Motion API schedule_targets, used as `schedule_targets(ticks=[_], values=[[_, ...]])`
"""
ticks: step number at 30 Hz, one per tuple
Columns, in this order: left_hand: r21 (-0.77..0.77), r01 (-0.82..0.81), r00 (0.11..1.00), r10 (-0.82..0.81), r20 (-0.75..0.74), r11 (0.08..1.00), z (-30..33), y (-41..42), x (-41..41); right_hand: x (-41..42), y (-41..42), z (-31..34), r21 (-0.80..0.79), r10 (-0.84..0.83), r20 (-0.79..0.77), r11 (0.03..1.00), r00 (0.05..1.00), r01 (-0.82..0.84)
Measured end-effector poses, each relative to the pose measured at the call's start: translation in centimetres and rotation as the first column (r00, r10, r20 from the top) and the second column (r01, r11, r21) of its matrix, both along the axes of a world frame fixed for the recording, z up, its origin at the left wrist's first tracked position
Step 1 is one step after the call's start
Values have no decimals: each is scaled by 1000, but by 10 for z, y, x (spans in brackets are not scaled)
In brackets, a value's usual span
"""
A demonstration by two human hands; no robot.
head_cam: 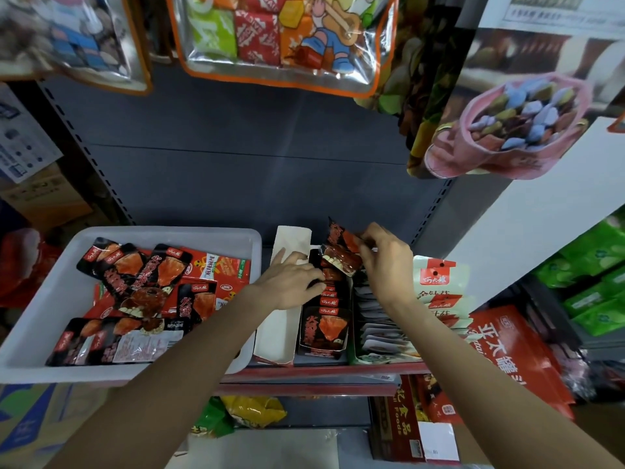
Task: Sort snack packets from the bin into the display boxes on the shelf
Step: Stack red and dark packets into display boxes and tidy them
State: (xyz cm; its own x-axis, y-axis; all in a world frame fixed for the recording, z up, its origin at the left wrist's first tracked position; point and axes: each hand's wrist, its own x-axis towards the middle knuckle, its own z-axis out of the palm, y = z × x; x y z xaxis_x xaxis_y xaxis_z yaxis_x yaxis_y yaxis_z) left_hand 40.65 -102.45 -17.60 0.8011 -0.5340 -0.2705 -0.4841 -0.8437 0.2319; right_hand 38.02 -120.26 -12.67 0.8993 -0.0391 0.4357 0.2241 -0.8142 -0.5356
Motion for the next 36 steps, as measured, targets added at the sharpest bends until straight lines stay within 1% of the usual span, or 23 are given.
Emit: schedule_targets(ticks=[3,6,8,11,14,18,20,22,24,25,28,29,30,31,32,34,36], values=[[-1,-17,997,17,-81,1000,0,0,0,2,4,0,26,64,-19,998,998,-64],[-16,-3,992,1,-129,1000,2,3,-2,5,8,-3,-12,129,-60,992,990,-130],[-22,22,992,-24,-124,1000,1,5,-5,6,9,-6,-65,168,-108,982,980,-176],[-25,50,995,-52,-81,998,1,6,-6,9,10,-9,-167,206,-205,956,957,-242],[-66,59,995,-64,-77,996,1,7,-10,10,13,-7,-268,193,-279,925,940,-270],[-121,67,994,-76,-73,990,0,11,-19,8,16,3,-357,158,-353,888,922,-289],[-133,90,993,-98,-60,987,1,14,-25,11,17,6,-357,161,-437,872,885,-335],[-142,106,993,-113,-41,984,1,17,-32,15,18,2,-322,181,-564,850,806,-416],[-151,105,993,-111,-34,983,2,20,-39,16,21,-5,-364,147,-658,796,739,-483],[-152,96,994,-103,-34,984,1,21,-40,15,23,-8,-410,112,-676,765,728,-498],[-160,55,997,-64,-51,986,-2,25,-44,13,28,-12,-593,1,-656,618,755,-516],[-165,47,997,-57,-52,985,-1,25,-46,12,30,-12,-634,-17,-637,580,771,-511],[-172,36,998,-45,-50,984,0,27,-48,11,31,-10,-653,-24,-618,573,786,-496],[-185,24,998,-33,-44,983,1,29,-50,10,33,-9,-657,-13,-595,584,804,-476],[-204,-4,999,-3,-37,979,2,33,-52,9,35,-7,-650,9,-559,616,829,-445],[-259,-114,993,107,-43,959,0,48,-55,6,41,-5,-614,80,-472,685,878,-392],[-328,-246,969,242,-54,912,-1,67,-62,0,53,-5,-518,158,-451,755,878,-402]])
